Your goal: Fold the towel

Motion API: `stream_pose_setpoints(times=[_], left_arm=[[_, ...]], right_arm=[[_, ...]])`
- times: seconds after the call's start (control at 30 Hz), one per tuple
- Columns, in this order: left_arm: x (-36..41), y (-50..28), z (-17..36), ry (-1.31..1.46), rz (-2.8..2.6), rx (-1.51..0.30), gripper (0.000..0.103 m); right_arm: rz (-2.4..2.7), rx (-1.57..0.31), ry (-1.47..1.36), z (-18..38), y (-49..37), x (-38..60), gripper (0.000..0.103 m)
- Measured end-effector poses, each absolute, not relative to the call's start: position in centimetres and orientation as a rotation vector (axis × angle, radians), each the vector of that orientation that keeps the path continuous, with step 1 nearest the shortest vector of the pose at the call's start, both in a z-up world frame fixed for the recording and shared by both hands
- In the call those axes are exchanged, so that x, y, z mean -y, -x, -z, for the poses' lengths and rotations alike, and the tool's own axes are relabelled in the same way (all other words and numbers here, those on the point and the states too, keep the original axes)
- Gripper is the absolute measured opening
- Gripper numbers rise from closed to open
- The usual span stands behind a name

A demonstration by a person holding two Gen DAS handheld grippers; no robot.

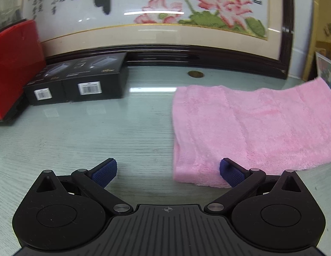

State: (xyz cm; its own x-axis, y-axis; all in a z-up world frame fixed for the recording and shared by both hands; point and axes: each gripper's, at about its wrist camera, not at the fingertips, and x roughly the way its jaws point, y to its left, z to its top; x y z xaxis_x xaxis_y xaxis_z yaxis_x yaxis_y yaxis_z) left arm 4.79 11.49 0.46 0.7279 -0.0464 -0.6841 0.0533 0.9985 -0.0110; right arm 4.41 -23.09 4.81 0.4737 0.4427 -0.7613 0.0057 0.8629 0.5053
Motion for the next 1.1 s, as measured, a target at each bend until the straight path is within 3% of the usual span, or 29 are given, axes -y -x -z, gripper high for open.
stream_pose_setpoints(times=[0.4, 0.63, 0.93, 1.0, 1.07, 1.1], left_arm=[[-14.9, -4.7, -1.9, 0.094, -0.091, -0.712, 0.103], [-15.6, -5.5, -1.2, 0.087, -0.150, -0.781, 0.103], [-15.2, -5.5, -0.8, 0.048, -0.148, -0.800, 0.103], [-15.1, -5.5, -0.8, 0.039, -0.148, -0.797, 0.103], [-14.9, -5.5, -0.8, 0.031, -0.144, -0.793, 0.103], [-14.8, -5.4, -0.8, 0.024, -0.143, -0.789, 0.103]], right_arm=[[-0.451, -1.062, -0.573, -9.7, -7.0, 18.1, 0.003], [-0.544, -1.155, -0.557, -10.0, -10.5, 9.4, 0.004], [-0.702, -1.233, -0.492, -9.3, -10.7, 0.9, 0.014], [-0.741, -1.213, -0.477, -9.7, -10.5, 0.6, 0.026], [-0.756, -1.171, -0.445, -10.5, -10.1, 0.9, 0.066], [-0.764, -1.150, -0.428, -10.8, -9.9, 1.1, 0.072]])
